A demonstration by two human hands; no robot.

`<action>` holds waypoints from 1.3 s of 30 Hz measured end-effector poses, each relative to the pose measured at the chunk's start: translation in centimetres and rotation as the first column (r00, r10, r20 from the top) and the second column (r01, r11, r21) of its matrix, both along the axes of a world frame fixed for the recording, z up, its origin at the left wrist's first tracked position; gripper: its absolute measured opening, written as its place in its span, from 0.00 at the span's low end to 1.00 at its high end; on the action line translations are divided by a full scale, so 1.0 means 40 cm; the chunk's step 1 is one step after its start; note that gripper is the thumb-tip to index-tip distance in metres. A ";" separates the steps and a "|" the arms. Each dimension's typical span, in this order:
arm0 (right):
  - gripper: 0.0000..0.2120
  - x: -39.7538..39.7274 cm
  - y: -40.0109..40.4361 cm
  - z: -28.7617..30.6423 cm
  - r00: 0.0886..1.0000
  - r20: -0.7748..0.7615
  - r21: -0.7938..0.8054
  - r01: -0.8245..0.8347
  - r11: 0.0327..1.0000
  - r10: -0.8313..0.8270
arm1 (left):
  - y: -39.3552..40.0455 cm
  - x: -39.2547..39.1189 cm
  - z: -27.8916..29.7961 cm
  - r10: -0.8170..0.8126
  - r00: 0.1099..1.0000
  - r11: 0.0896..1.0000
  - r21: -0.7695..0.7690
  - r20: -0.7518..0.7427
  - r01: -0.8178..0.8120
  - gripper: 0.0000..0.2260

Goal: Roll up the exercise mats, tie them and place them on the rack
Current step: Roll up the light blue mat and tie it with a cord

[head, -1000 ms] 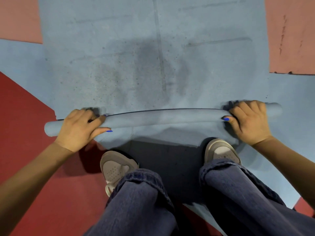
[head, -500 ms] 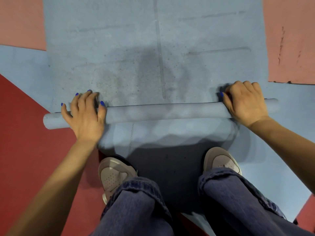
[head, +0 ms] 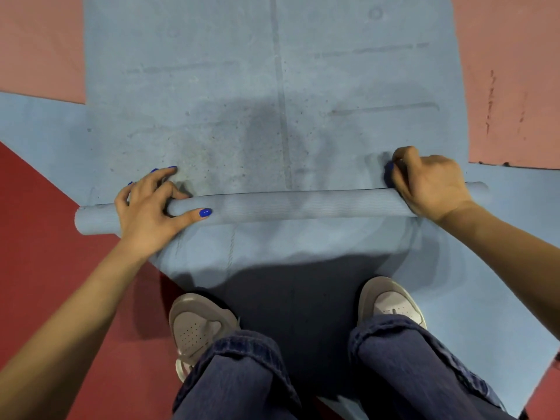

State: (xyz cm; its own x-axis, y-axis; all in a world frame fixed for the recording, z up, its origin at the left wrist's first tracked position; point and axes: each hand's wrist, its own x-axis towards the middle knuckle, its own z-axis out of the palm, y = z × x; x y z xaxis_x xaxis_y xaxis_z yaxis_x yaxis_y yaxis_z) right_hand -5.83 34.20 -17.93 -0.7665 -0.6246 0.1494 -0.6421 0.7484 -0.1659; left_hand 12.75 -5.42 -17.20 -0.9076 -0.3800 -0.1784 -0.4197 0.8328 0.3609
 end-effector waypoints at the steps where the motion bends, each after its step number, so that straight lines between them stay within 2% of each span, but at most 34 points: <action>1: 0.07 0.008 -0.001 0.003 0.999 -0.014 -0.009 0.034 0.999 -0.034 | 0.000 -0.005 0.003 0.007 1.000 1.000 0.004 0.012 -0.007 0.28; 5: 0.05 0.050 0.005 -0.005 0.985 -0.098 -0.036 0.138 0.990 -0.140 | 0.003 -0.010 0.007 0.034 0.995 0.999 0.028 0.090 -0.037 0.24; 7: 0.10 0.073 0.009 -0.009 0.980 -0.063 -0.065 0.187 0.980 -0.191 | 0.003 -0.009 0.009 0.033 0.994 0.999 0.025 0.102 -0.036 0.24; 10: 0.17 0.119 0.029 -0.007 0.979 -0.062 -0.018 0.194 0.981 -0.195 | 0.006 -0.009 0.013 0.023 0.992 0.999 0.037 0.124 -0.028 0.24; 12: 0.18 0.155 0.034 -0.004 0.966 -0.113 0.017 0.237 0.971 -0.233 | 0.007 -0.011 0.015 0.015 0.989 0.999 0.031 0.149 -0.020 0.24; 15: 0.17 0.206 0.020 -0.005 0.925 -0.133 -0.026 0.355 0.934 -0.356 | 0.018 -0.005 0.017 0.048 0.984 0.999 -0.021 0.170 -0.045 0.23; 17: 0.17 0.230 0.007 0.005 0.901 -0.092 -0.051 0.422 0.905 -0.425 | 0.050 0.010 0.014 0.184 0.973 0.983 -0.006 0.142 -0.185 0.18; 20: 0.20 0.260 0.000 0.012 0.895 -0.055 0.037 0.445 0.895 -0.443 | 0.105 0.033 0.006 0.326 0.939 0.941 0.062 0.110 -0.334 0.20; 22: 0.27 0.266 -0.005 0.011 0.907 0.086 0.104 0.403 0.909 -0.412 | 0.109 0.031 0.007 0.318 0.938 0.941 0.072 0.140 -0.330 0.22; 24: 0.33 0.255 -0.012 0.013 0.873 0.273 0.130 0.382 0.915 -0.404 | 0.089 0.020 0.011 0.272 0.934 0.953 0.072 0.230 -0.295 0.26; 29: 0.43 0.197 -0.011 0.038 0.844 0.385 0.246 0.297 0.923 -0.374 | 0.060 -0.022 0.038 0.181 0.914 0.961 0.132 0.364 -0.243 0.32; 34: 0.37 0.158 -0.037 0.077 0.715 0.529 0.429 0.239 0.871 -0.457 | 0.071 -0.002 0.059 0.123 0.906 0.982 0.082 0.404 -0.170 0.41; 39: 0.36 0.156 -0.045 0.086 0.718 0.526 0.458 0.213 0.863 -0.456 | 0.062 -0.011 0.059 0.111 0.867 0.990 0.027 0.486 -0.142 0.36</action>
